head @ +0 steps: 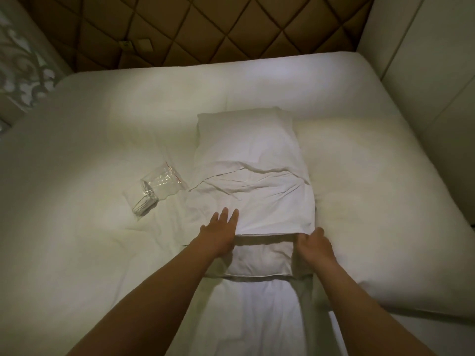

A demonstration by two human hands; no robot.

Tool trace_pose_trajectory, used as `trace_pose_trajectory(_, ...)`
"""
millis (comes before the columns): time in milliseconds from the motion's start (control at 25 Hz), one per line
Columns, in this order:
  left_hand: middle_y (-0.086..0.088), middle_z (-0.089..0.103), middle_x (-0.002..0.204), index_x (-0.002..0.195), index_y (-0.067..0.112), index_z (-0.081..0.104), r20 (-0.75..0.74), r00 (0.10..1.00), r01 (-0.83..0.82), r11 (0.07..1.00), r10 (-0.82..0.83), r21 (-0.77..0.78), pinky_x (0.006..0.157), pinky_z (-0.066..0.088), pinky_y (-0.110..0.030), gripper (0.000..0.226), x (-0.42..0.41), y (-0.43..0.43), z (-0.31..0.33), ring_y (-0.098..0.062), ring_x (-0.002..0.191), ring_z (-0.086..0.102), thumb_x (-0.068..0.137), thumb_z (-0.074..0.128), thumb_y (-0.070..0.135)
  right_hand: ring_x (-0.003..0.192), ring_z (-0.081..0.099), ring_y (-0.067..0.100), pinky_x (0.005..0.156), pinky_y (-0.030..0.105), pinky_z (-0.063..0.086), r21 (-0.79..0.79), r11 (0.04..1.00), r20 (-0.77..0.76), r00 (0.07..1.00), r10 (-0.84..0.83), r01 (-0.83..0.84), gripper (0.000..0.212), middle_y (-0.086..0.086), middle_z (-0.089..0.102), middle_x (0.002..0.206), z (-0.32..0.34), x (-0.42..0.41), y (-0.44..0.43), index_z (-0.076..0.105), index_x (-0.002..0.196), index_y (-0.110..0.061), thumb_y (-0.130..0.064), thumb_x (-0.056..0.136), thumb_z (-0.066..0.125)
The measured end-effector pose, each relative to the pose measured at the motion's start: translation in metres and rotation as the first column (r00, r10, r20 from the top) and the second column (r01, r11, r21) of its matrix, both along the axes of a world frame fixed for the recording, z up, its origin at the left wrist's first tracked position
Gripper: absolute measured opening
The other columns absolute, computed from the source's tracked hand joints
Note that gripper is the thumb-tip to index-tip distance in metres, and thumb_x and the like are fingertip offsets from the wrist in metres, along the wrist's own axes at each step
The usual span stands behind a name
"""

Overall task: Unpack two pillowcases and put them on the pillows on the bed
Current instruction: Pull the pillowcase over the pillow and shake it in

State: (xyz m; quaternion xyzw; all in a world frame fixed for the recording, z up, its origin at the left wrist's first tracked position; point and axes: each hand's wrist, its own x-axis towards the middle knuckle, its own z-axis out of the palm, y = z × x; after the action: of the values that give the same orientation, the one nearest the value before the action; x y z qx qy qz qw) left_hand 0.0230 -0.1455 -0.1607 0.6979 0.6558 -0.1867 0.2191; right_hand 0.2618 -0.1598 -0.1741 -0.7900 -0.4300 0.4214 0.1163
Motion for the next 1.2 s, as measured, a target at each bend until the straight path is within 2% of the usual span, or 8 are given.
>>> trace_pose_trajectory(160, -0.007, -0.014, 0.163, 0.154, 0.026, -0.011, 0.026, 0.999, -0.023, 0.999, 0.024, -0.039, 0.116, 0.020, -0.060, 0.094, 0.000, -0.004, -0.003, -0.036, 0.150, -0.005, 0.093, 0.061, 0.030, 0.120, 0.052, 0.038, 0.094, 0.035, 0.041, -0.154, 0.984, -0.090, 0.990, -0.109, 0.095, 0.055, 0.021, 0.051, 0.136, -0.020, -0.003, -0.014, 0.037, 0.137, 0.000, -0.035, 0.096, 0.049)
trace_pose_trajectory(360, -0.009, -0.018, 0.162, 0.153, 0.025, -0.016, -0.048, 0.999, 0.009, 0.999, -0.011, -0.052, 0.117, 0.019, -0.061, 0.100, 0.002, -0.006, -0.004, -0.038, 0.149, -0.007, 0.092, 0.063, 0.025, 0.106, 0.059, 0.035, 0.082, 0.035, 0.048, -0.033, 0.999, 0.249, 0.968, 0.016, -0.008, 0.034, 0.016, 0.059, 0.119, -0.015, 0.020, -0.016, 0.053, 0.115, -0.007, -0.019, 0.083, 0.060)
trace_pose_trajectory(480, -0.011, -0.023, 0.160, 0.152, 0.022, -0.019, -0.087, 0.996, 0.003, 0.997, -0.010, -0.073, 0.117, 0.019, -0.060, 0.103, 0.011, -0.007, -0.009, -0.041, 0.148, -0.010, 0.091, 0.064, 0.019, 0.113, 0.049, 0.033, 0.086, 0.040, 0.047, -0.022, 0.980, 0.679, 0.717, 0.160, -0.198, 0.057, 0.016, 0.048, 0.128, -0.018, 0.033, -0.023, 0.042, 0.130, -0.011, -0.036, 0.082, 0.061)
trace_pose_trajectory(600, -0.012, -0.029, 0.158, 0.150, 0.021, -0.024, -0.124, 0.992, -0.012, 0.995, 0.001, -0.094, 0.116, 0.022, -0.059, 0.106, 0.018, -0.010, -0.016, -0.042, 0.147, -0.014, 0.090, 0.063, 0.012, 0.112, 0.041, 0.031, 0.082, 0.042, 0.046, -0.103, 0.959, 0.776, 0.582, 0.243, -0.263, 0.077, 0.017, 0.039, 0.132, -0.033, 0.032, -0.029, 0.028, 0.144, -0.014, -0.044, 0.081, 0.061)
trace_pose_trajectory(800, -0.012, -0.030, 0.158, 0.151, 0.021, -0.023, -0.146, 0.989, -0.006, 0.995, -0.008, -0.097, 0.116, 0.023, -0.056, 0.109, 0.015, -0.005, -0.022, -0.042, 0.147, -0.014, 0.089, 0.065, 0.009, 0.085, 0.058, 0.040, 0.062, 0.043, 0.052, -0.079, 0.902, 0.728, 0.593, 0.344, -0.425, 0.057, 0.028, 0.057, 0.107, -0.036, 0.064, -0.027, 0.053, 0.129, 0.000, -0.004, 0.075, 0.070)
trace_pose_trajectory(1040, -0.018, -0.025, 0.158, 0.153, 0.020, -0.016, -0.163, 0.986, -0.077, 0.967, 0.038, -0.242, 0.117, 0.012, -0.058, 0.099, 0.042, 0.010, -0.001, -0.045, 0.147, -0.009, 0.091, 0.059, 0.038, 0.105, 0.060, 0.032, 0.080, 0.033, 0.048, 0.124, 0.936, 0.541, 0.813, 0.214, -0.329, 0.031, 0.009, 0.059, 0.115, 0.025, 0.071, 0.018, 0.055, 0.111, -0.014, -0.019, 0.081, 0.062)
trace_pose_trajectory(1120, -0.022, 0.002, 0.160, 0.153, 0.017, 0.009, -0.046, 0.999, -0.033, 0.970, 0.023, -0.241, 0.115, 0.024, -0.056, 0.086, 0.056, 0.023, 0.018, -0.044, 0.145, 0.016, 0.086, 0.055, 0.043, 0.101, 0.060, 0.035, 0.076, 0.033, 0.043, 0.161, 0.930, 0.505, 0.837, 0.210, -0.331, 0.032, 0.010, 0.060, 0.112, 0.056, 0.066, 0.031, 0.054, 0.110, -0.014, -0.023, 0.080, 0.061)
trace_pose_trajectory(1200, -0.014, 0.046, 0.137, 0.128, 0.012, 0.046, 0.316, 0.938, -0.108, 0.987, 0.140, -0.118, 0.096, 0.044, -0.042, 0.052, 0.079, 0.031, 0.042, -0.031, 0.117, 0.049, 0.085, 0.048, 0.042, 0.100, 0.059, 0.037, 0.075, 0.033, 0.041, 0.215, 0.923, 0.471, 0.862, 0.188, -0.319, 0.029, 0.010, 0.061, 0.109, 0.087, 0.061, 0.041, 0.054, 0.108, -0.015, -0.025, 0.081, 0.057)
